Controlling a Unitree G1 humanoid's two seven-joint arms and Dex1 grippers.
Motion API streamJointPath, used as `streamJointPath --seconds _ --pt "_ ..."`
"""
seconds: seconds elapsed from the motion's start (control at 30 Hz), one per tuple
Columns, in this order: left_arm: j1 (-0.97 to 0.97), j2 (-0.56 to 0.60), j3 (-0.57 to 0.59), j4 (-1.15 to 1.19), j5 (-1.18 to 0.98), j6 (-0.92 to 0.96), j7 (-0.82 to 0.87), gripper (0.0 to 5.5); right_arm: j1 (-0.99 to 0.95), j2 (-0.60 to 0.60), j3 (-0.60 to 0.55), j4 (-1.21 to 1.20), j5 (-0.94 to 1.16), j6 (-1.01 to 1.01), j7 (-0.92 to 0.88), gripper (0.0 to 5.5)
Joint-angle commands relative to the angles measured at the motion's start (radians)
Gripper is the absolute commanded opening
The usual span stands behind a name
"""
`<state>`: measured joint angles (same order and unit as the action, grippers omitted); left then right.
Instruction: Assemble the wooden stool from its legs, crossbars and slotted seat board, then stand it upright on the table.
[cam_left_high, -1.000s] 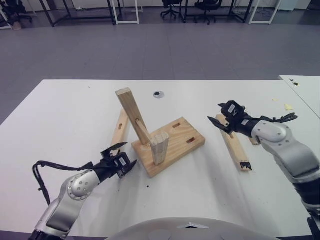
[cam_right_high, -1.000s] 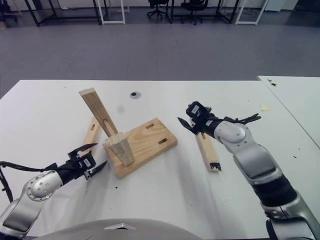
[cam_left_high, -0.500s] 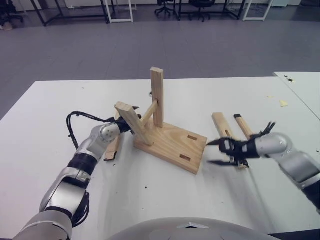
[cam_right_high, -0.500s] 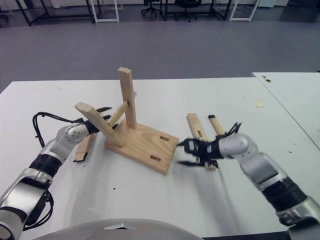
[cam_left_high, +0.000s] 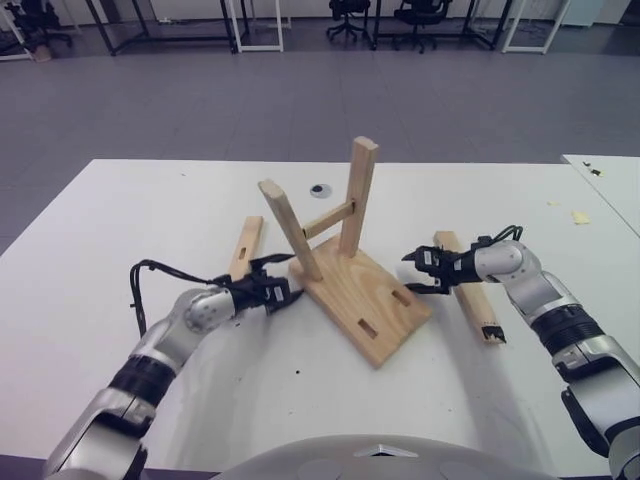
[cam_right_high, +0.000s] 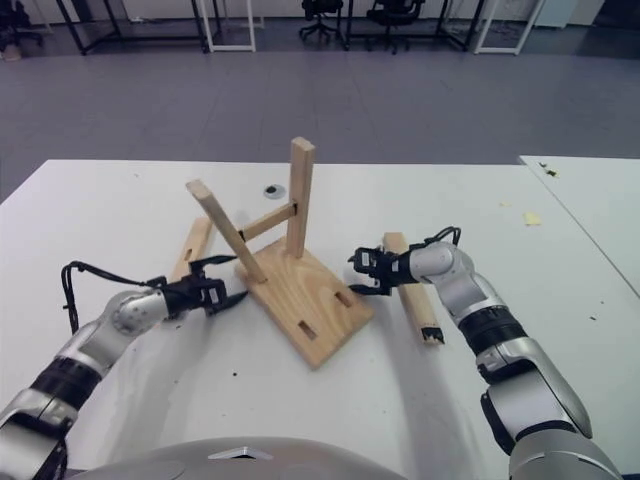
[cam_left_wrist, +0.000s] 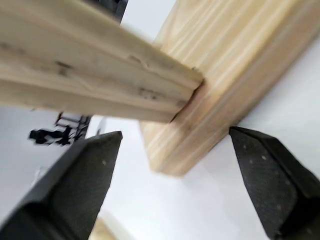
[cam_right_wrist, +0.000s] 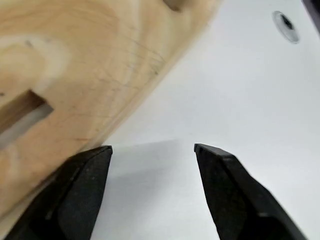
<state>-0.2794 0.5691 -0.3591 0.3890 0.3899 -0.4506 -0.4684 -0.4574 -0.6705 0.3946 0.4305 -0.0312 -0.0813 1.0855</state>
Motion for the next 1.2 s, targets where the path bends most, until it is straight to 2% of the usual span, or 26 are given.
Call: streamJointPath --seconds 0.03,0.1,0.23,0.3,0.37,0.63,0.67,0.8,0.93,1.0,1.1,1.13,1.2 --pt "-0.058 -0.079 -0.026 0.153 0.058 0.037 0.077 3.98 0.082 -0.005 -0.048 -0.108 0.004 0.048 -0.047 3.1" --pt "-0.072 -0.094 -0.015 0.153 0.045 0.029 0.104 3.98 0.09 0.044 -0.114 -0.122 -0.023 0.1 -0.219 3.1" --pt "-0.045 -0.093 0.047 0.11 -0.019 0.041 0.131 3.98 0.207 0.107 -0.394 -0.283 0.134 0.328 -0.446 3.1" --pt "-0.062 -0.142 0.042 0.148 -0.018 0.066 0.149 3.98 0.233 0.093 -0.568 -0.219 0.169 0.427 -0.59 3.1" --pt "-0.108 -0.202 0.031 0.224 -0.019 0.073 0.165 3.98 0.255 0.076 -0.659 -0.165 0.208 0.481 -0.629 3.1" --pt "-0.244 -0.277 0.019 0.413 -0.004 0.024 0.212 3.98 0.183 0.098 -0.627 0.047 0.232 0.503 -0.541 3.1" --pt "-0.239 -0.271 0.034 0.388 -0.02 0.024 0.21 3.98 0.178 0.101 -0.623 0.074 0.231 0.512 -0.542 3.1" --pt "-0.136 -0.243 0.159 0.124 -0.159 0.093 0.188 3.98 0.208 0.11 -0.624 0.08 0.228 0.533 -0.572 2.38" --pt "-0.007 -0.28 0.353 -0.234 -0.443 0.295 0.196 3.98 0.251 0.128 -0.631 0.026 0.237 0.518 -0.592 1.7" --pt "-0.004 -0.285 0.463 -0.395 -0.588 0.412 0.229 3.98 0.244 0.138 -0.659 -0.029 0.242 0.46 -0.632 1.44" --pt "-0.148 -0.272 0.586 -0.58 -0.842 0.645 0.281 3.98 0.115 0.126 -0.755 -0.229 0.308 0.449 -0.713 1.32" --pt "-0.227 -0.294 0.602 -0.634 -1.012 0.746 0.303 3.98 0.033 0.108 -0.755 -0.328 0.32 0.452 -0.728 1.32" --pt "-0.393 -0.367 0.595 -0.692 -1.319 0.901 0.348 3.98 -0.121 0.1 -0.659 -0.569 0.346 0.488 -0.698 1.32"
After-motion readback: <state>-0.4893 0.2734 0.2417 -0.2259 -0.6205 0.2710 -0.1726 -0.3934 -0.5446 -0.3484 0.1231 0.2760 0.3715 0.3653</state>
